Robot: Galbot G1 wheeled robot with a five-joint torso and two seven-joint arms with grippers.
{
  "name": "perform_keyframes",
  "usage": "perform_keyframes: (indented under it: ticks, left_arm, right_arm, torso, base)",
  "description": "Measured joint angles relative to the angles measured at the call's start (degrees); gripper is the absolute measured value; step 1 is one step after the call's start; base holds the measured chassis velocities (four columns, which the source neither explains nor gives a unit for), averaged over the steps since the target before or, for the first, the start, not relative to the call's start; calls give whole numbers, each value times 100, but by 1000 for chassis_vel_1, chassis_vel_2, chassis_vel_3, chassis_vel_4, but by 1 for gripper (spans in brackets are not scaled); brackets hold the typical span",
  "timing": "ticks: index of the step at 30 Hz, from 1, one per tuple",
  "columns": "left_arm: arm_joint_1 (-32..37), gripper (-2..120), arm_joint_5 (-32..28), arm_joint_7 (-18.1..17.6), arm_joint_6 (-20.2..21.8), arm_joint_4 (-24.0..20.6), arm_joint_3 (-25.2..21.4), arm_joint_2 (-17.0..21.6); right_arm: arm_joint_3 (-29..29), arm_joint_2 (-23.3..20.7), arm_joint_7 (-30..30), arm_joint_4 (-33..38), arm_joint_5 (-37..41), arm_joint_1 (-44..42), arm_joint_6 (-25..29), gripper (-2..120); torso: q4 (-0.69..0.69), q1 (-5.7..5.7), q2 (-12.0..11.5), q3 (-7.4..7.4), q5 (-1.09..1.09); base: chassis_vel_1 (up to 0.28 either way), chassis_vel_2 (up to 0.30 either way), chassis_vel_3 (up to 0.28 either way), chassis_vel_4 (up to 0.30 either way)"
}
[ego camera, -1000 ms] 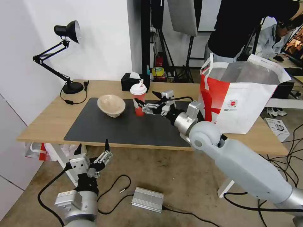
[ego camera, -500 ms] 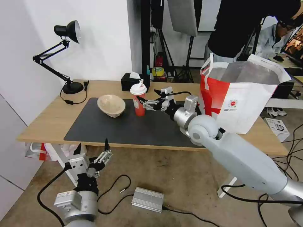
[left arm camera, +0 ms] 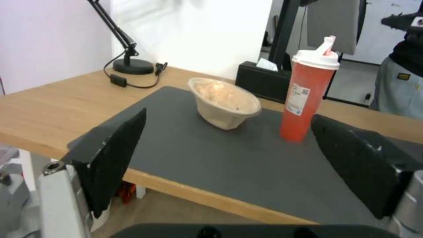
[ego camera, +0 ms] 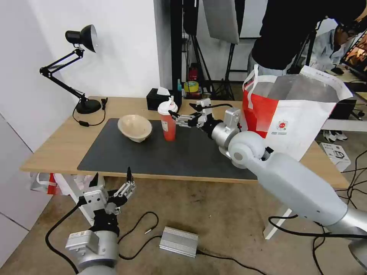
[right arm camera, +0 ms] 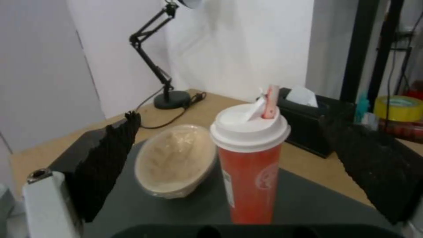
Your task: Pick up the trash from the table and place it into the takeout bag.
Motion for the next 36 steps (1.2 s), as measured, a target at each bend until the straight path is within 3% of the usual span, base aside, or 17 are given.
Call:
perform_keyframes:
  ticks: [22, 36]
  left_arm:
    - [28, 100, 14, 1, -5, -14, 20, -7]
    - [68, 100, 57, 1, -15, -47, 60, -43]
  right_arm:
    - [-105, 65, -5, -434, 94, 168, -212, 100]
    - [-482, 213, -107, -954, 110, 537, -402, 100]
  torso:
    - [0, 0, 0, 0, 0]
    - [0, 0, 0, 0, 0]
  base:
    - [0, 0, 0, 0]
    - [0, 0, 0, 0]
